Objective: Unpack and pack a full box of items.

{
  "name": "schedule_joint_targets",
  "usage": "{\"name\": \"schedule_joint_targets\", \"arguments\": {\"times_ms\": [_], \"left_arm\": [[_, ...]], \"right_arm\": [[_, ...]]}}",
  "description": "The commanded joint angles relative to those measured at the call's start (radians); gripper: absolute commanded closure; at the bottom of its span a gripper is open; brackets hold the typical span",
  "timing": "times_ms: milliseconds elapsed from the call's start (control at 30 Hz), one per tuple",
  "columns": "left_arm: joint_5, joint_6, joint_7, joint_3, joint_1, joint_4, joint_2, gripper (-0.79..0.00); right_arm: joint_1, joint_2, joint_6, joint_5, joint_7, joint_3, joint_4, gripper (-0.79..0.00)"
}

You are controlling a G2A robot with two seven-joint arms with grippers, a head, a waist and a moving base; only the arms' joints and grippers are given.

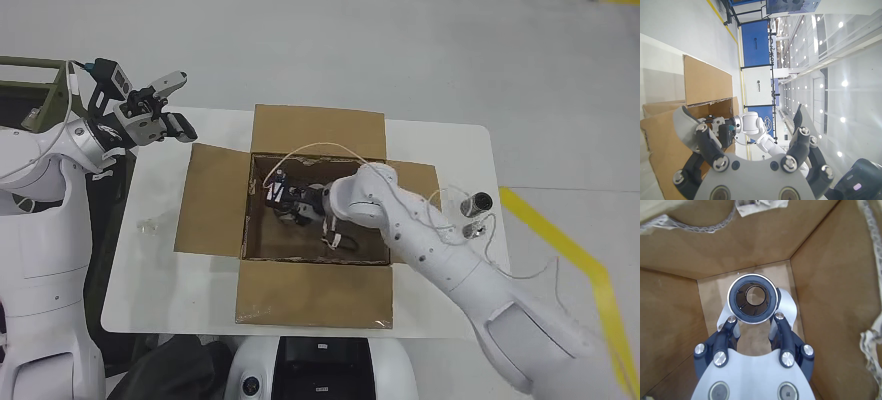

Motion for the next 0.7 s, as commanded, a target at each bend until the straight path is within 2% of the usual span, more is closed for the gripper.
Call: {"name": "schedule_joint_targets", "arguments": {"times_ms": [0,233,667], "left_arm": [[0.000,0.000,0.000,0.000,0.000,0.000,0.000,-0.785],[0.000,0.000,0.000,0.000,0.000,0.000,0.000,-0.785],[0.000,0.000,0.000,0.000,0.000,0.000,0.000,-0.785]], "right_arm": [[-0.036,0.020,-0.002,-0.013,0.011,0.039,-0.060,0.000],[-0.172,0.084,-0.018,-0.050,0.058,0.174,-0.280,0.000],[-0.382,0.154,-0.045,-0.059,0.050,0.370,-0.549,0.000]]}}
